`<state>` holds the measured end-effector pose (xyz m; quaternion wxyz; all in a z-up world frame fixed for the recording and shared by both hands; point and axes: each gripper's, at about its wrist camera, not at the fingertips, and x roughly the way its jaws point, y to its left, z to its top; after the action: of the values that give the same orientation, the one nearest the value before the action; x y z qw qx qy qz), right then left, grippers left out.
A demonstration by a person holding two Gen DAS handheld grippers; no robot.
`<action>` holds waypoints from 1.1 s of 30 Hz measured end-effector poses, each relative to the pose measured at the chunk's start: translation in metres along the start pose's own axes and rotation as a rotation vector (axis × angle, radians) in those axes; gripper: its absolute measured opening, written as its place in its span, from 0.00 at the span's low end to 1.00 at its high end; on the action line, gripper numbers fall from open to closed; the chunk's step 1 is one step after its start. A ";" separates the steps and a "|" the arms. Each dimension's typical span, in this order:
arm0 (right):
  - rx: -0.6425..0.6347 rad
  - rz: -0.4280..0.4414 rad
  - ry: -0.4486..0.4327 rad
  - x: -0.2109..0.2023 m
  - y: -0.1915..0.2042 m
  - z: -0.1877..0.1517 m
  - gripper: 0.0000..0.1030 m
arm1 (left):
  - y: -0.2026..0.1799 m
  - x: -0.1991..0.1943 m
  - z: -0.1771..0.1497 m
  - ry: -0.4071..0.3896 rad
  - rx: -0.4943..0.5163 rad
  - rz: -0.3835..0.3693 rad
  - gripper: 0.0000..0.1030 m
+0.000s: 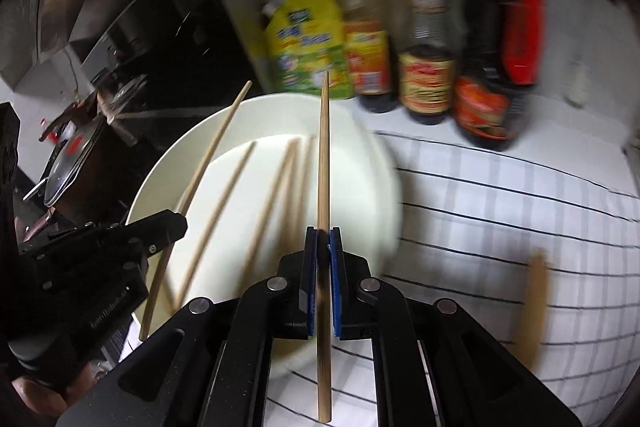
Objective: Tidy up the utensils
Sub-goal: 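Carry both held chopsticks over the white bowl and lower them inside, then open both tools to release the chopsticks and lift away from the bowl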
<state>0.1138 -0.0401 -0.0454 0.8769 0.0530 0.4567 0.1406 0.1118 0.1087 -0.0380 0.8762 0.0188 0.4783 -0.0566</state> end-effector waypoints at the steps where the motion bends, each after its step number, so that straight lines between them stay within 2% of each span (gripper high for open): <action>1: 0.000 0.002 0.012 0.007 0.006 0.002 0.06 | 0.007 0.006 0.001 0.010 -0.005 0.002 0.07; 9: 0.000 -0.025 0.109 0.054 0.025 0.004 0.06 | 0.028 0.041 -0.002 0.083 -0.013 -0.012 0.07; 16: 0.014 -0.036 0.134 0.063 0.024 0.001 0.06 | 0.034 0.060 -0.003 0.139 -0.017 -0.020 0.07; 17: 0.015 -0.036 0.136 0.062 0.024 0.001 0.06 | 0.035 0.060 -0.003 0.141 -0.021 -0.017 0.10; 18: 0.014 -0.036 0.132 0.060 0.024 0.001 0.07 | 0.037 0.060 -0.003 0.139 -0.027 -0.014 0.21; 21: 0.002 -0.046 0.106 0.049 0.024 0.001 0.12 | 0.041 0.051 0.000 0.104 -0.028 0.002 0.42; 25: 0.016 -0.045 0.084 0.036 0.019 0.000 0.12 | 0.047 0.039 0.004 0.088 -0.052 0.012 0.44; 27: 0.015 -0.046 0.079 0.028 0.018 -0.002 0.12 | 0.049 0.032 0.004 0.081 -0.062 0.015 0.50; 30: 0.012 -0.049 0.080 0.017 0.017 -0.005 0.13 | 0.048 0.021 0.003 0.070 -0.066 0.019 0.52; 33: 0.003 -0.051 0.082 0.003 0.013 -0.011 0.18 | 0.045 0.010 0.001 0.062 -0.071 0.014 0.54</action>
<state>0.1039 -0.0270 -0.0512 0.8607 0.0371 0.4935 0.1196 0.1229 0.1527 -0.0466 0.8614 -0.0072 0.5067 -0.0330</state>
